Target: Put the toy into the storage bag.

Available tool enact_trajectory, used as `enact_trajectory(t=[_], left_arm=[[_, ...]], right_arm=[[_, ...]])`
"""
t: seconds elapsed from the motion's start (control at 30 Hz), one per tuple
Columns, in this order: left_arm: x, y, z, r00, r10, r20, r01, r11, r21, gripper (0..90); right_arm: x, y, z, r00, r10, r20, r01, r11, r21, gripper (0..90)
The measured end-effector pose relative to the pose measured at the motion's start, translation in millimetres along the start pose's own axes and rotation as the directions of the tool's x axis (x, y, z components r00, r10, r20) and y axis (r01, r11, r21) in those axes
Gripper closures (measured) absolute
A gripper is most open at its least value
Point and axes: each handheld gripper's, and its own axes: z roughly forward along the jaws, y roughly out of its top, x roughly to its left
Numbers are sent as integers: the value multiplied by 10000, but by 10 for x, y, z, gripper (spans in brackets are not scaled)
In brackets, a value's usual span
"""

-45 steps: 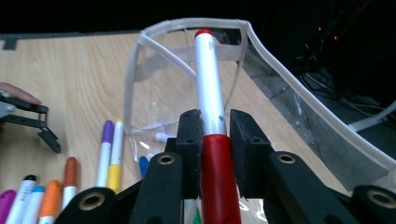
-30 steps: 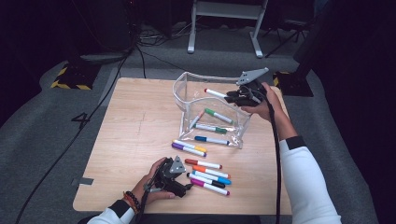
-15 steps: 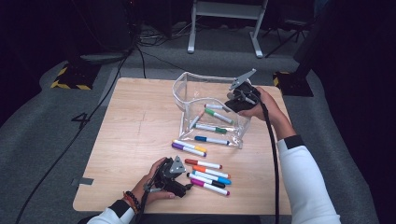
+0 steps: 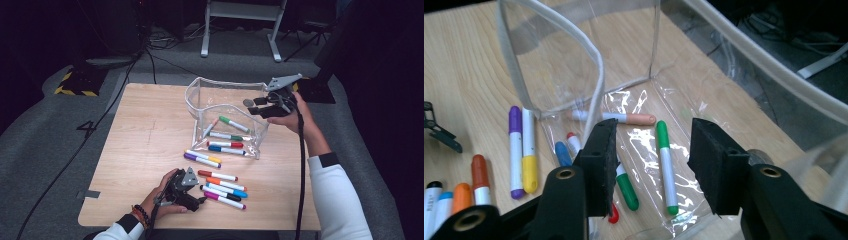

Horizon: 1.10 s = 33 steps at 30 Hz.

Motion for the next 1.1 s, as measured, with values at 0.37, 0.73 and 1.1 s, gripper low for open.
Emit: enact_trajectory(t=[0.37,0.73,1.1], left_arm=[[0,0,0,10000,-1,3,1,10000,-3,99],[0,0,0,10000,5,2,-5,10000,-1,99],[0,0,0,10000,6,0,-6,10000,-2,99]], right_arm=[[241,-424,-567,9994,-192,299,237,9870,-1588,516],[687,-900,-627,9964,-852,40,848,9855,-1468,498],[1043,-1185,-87,9855,-1303,-1089,1204,9884,-924,544]])
